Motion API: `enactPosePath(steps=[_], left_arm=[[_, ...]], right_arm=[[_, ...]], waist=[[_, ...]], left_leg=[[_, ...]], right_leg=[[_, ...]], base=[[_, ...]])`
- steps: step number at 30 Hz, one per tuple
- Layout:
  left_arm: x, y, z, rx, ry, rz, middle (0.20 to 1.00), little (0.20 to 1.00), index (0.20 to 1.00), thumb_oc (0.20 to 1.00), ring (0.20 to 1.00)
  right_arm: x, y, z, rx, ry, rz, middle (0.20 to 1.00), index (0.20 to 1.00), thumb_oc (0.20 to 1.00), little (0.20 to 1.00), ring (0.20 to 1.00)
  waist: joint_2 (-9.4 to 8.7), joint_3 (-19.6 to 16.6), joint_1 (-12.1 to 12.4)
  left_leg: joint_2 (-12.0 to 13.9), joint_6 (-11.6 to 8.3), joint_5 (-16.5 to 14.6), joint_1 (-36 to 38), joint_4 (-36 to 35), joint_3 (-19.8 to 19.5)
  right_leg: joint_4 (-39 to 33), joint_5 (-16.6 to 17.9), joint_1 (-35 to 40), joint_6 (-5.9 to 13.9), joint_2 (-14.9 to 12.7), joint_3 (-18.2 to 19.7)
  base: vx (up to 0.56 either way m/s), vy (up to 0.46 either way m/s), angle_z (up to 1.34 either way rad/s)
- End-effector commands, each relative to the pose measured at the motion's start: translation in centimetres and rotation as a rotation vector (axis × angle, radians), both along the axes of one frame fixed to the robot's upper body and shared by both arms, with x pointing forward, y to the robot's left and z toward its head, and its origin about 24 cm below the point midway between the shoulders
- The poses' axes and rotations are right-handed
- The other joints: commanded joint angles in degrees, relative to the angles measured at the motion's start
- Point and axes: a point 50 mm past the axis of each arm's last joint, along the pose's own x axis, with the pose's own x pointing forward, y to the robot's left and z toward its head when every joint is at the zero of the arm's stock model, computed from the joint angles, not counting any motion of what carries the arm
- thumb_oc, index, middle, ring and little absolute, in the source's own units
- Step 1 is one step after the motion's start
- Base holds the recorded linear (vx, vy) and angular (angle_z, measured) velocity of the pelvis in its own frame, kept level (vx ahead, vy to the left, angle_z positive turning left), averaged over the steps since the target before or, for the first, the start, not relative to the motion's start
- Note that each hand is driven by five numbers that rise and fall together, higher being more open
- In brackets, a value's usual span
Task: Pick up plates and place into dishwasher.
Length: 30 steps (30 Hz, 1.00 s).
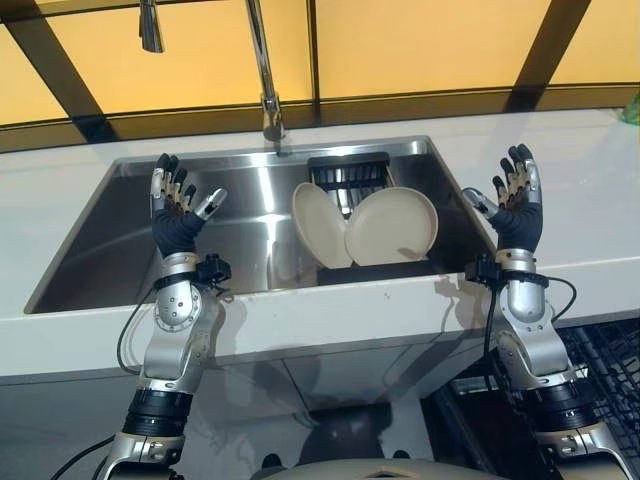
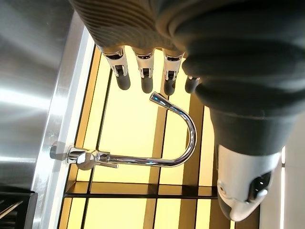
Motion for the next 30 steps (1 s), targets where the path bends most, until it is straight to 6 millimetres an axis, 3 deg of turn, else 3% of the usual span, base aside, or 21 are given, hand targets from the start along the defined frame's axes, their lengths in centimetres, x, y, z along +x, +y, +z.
enactPosePath(steps=[1,5,23,30], left_arm=[[0.1,1.0,1.7,0.031,-0.085,-0.01,1.0,1.0,1.0,1.0,1.0],[0.0,0.7,1.8,0.059,-0.098,-0.027,1.0,1.0,1.0,1.0,1.0],[0.3,1.1,2.5,0.127,-0.105,-0.033,1.0,1.0,1.0,1.0,1.0],[0.4,1.5,3.0,0.259,-0.102,0.014,1.0,1.0,1.0,1.0,1.0]], right_arm=[[-0.4,0.2,3.3,-0.005,-0.167,0.005,1.0,1.0,1.0,1.0,1.0],[-0.4,0.3,3.1,-0.003,-0.167,-0.004,1.0,1.0,1.0,1.0,1.0],[-0.4,0.3,3.0,0.007,-0.161,-0.012,1.0,1.0,1.0,1.0,1.0],[-0.4,0.3,2.9,0.01,-0.153,-0.014,1.0,1.0,1.0,1.0,1.0]], waist=[[-1.41,-3.78,0.74],[-1.36,-3.76,0.99],[-1.43,-4.27,1.29],[-1.42,-4.4,1.18]], left_leg=[[2.46,0.78,-3.56,-1.07,2.72,-1.05],[2.33,0.93,-2.48,-0.84,1.22,-1.07],[2.29,1.1,-3.44,-0.53,2.15,-1.0],[2.1,1.13,-3.63,-0.44,2.23,-0.94]], right_leg=[[3.12,-2.3,-2.6,0.36,-2.26,-2.57],[3.18,-1.72,-2.79,0.55,-2.34,-2.81],[3.34,-2.16,-2.14,0.89,-2.85,-2.69],[3.41,-2.18,-2.14,1.05,-3.07,-2.59]], base=[[0.0,0.0,0.0],[0.01,-0.001,0.0],[0.01,-0.001,0.0],[0.0,0.0,0.0]])
